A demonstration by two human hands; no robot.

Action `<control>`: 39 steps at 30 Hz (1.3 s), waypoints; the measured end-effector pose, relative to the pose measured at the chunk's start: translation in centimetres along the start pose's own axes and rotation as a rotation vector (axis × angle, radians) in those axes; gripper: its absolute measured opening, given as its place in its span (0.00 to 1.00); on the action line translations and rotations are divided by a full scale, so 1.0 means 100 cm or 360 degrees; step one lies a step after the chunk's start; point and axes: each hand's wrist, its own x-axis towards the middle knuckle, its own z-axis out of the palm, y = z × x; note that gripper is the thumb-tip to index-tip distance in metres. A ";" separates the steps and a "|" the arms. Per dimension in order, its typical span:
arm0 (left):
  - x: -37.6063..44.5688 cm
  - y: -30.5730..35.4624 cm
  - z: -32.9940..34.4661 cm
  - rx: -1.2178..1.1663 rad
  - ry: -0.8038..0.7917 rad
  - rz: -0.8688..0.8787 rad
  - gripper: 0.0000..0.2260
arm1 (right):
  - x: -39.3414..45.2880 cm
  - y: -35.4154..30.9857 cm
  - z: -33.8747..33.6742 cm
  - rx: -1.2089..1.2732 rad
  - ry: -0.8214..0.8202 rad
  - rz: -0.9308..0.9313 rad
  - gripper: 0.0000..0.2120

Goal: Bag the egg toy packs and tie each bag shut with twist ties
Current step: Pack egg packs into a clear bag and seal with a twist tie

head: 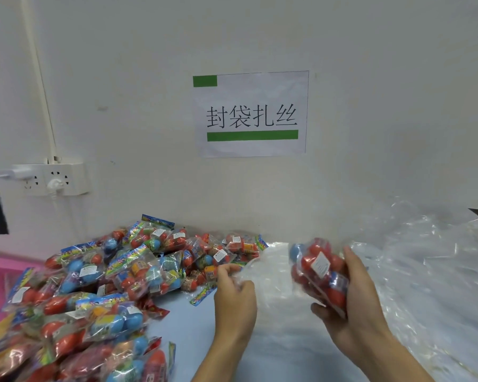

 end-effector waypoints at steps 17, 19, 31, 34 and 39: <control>0.002 -0.007 -0.004 0.0467 0.0292 0.0423 0.09 | -0.006 -0.003 -0.006 -0.0941 -0.0966 -0.0151 0.24; 0.001 -0.006 -0.003 0.0421 0.0257 0.0524 0.06 | -0.005 -0.007 -0.008 -0.1006 -0.0938 0.0012 0.22; -0.003 -0.005 0.003 0.0459 -0.0017 0.0808 0.09 | 0.018 0.012 -0.021 -0.1152 -0.0047 -0.0304 0.18; -0.006 -0.007 0.007 0.0567 -0.0232 0.0947 0.09 | 0.029 0.025 -0.018 -0.0955 0.0317 -0.0395 0.20; -0.013 -0.003 0.012 0.0599 -0.0336 0.1081 0.08 | 0.032 0.025 -0.020 -0.0649 0.0113 -0.0317 0.08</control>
